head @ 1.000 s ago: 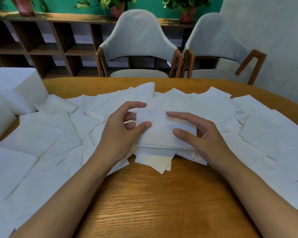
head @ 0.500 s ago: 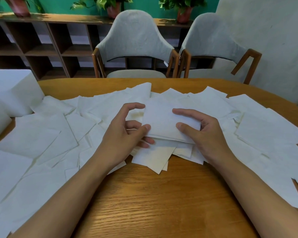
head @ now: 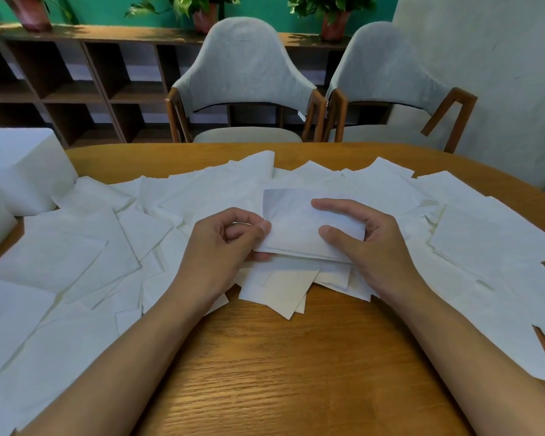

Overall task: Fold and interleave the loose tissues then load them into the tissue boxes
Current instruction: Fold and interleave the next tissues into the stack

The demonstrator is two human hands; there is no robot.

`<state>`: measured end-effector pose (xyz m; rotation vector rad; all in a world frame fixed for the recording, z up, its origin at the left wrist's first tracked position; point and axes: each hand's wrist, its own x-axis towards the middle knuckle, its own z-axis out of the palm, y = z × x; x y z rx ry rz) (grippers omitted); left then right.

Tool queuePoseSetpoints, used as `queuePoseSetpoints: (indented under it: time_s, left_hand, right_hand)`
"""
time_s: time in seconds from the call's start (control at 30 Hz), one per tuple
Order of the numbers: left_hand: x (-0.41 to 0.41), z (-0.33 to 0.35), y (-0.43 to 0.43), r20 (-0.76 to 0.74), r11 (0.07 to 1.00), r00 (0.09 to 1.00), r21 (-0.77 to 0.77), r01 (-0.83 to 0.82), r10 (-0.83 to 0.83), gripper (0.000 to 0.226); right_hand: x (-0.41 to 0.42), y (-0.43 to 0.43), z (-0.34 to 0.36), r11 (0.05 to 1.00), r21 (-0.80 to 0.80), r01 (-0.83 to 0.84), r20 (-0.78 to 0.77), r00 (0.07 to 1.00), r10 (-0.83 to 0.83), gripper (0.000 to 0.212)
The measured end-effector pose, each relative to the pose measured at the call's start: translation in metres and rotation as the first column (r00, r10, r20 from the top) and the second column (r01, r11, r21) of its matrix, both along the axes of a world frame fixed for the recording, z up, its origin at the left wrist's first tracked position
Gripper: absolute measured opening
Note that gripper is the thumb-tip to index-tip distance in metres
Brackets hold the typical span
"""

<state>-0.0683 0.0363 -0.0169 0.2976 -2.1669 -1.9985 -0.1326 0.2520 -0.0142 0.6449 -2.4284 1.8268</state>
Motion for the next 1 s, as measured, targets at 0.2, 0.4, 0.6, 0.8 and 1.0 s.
queuePoseSetpoints:
  time_s: [0.2,0.4,0.6,0.8,1.0]
  left_hand:
    - [-0.001,0.0,-0.002,0.035,0.997,0.999,0.071,-0.011,0.009,0.012]
    - [0.0,-0.002,-0.004,0.08,0.995,0.997,0.1,-0.011,0.003,0.014]
    - [0.002,0.0,-0.002,-0.02,1.0,1.0,0.004,0.01,-0.01,0.036]
    - [0.0,-0.008,-0.004,-0.188,0.869,0.978,-0.494,-0.01,-0.095,0.06]
    - [0.0,-0.022,-0.005,-0.161,0.621,0.966,-0.783,-0.001,-0.201,0.048]
  right_hand:
    - [-0.001,0.001,0.0,1.0,-0.028,-0.012,0.001,1.0,0.012,0.031]
    - [0.001,-0.001,-0.001,1.0,-0.009,0.001,-0.008,1.0,-0.001,0.03]
    - [0.001,0.001,0.001,0.999,-0.014,-0.041,0.016,0.999,0.041,0.029]
    - [-0.006,0.008,0.002,0.991,-0.052,0.122,-0.028,0.992,-0.123,0.029]
    - [-0.01,0.009,0.0,0.985,-0.042,0.166,-0.03,0.985,-0.168,0.031]
